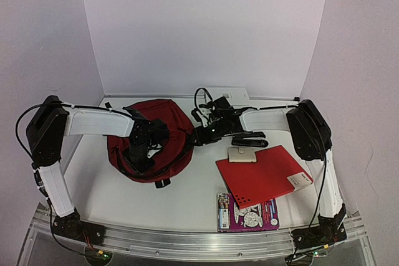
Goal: Pack the student bag
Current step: Adjust the student bag at the center of the board.
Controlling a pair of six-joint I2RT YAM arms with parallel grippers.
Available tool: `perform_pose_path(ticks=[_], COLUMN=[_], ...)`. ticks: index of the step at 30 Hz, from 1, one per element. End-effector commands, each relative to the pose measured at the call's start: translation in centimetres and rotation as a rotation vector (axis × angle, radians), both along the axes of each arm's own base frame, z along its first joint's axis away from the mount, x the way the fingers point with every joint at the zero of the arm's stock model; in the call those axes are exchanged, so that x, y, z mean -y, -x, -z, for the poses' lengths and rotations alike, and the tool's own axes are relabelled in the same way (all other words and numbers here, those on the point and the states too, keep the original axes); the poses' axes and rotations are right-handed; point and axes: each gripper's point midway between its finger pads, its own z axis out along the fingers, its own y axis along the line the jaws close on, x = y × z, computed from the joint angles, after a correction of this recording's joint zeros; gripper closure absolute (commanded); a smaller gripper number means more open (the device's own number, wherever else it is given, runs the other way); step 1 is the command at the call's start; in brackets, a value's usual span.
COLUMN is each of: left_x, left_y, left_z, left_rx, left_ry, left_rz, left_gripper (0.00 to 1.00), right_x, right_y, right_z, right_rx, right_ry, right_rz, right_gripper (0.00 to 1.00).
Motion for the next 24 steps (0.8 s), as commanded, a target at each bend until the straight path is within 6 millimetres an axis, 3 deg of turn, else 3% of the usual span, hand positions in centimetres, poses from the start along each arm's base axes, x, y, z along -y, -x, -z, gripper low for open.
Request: perform_pose_path(ticks=[1,5,9,11,19,24], left_x=[3.6,5.8,7.9,8.5,8.4,6.6], left_y=[-1.5,-2.1,-1.4,-0.8,-0.8,-1.3], left_z=[-2.8,-5.2,-7.0,-6.8,-3.9,-1.7], left_rx=[0.084,0.134,0.114,0.076,0.021,0.022], left_ry=[0.173,0.316,0.449,0.472,0.389,0.253], left_rz=[0.016,0.014,0.053,0.070,0.073,0.049], left_gripper=[1.00,0.96,0.57,0.50,0.46,0.58], right_x=[-0.9,-0.8,-0.9,-1.0,-1.0,-0.8], right_y=[-0.9,-1.3,-0.9,-0.8,-0.6,-0.3], right_z=[-1.3,-2.3,-2.8,-2.9,-3.2,-3.3], right_rx=[0.045,0.066,0.056,0.049,0.044,0.039], right_ry=[-0.022,-0.031,-0.045,-0.052,-0.059,-0.058], right_rz=[-0.001,0.002,-0.006,-0.008,-0.010,-0.011], right_gripper=[0.42,0.40,0.40,0.40,0.40,0.39])
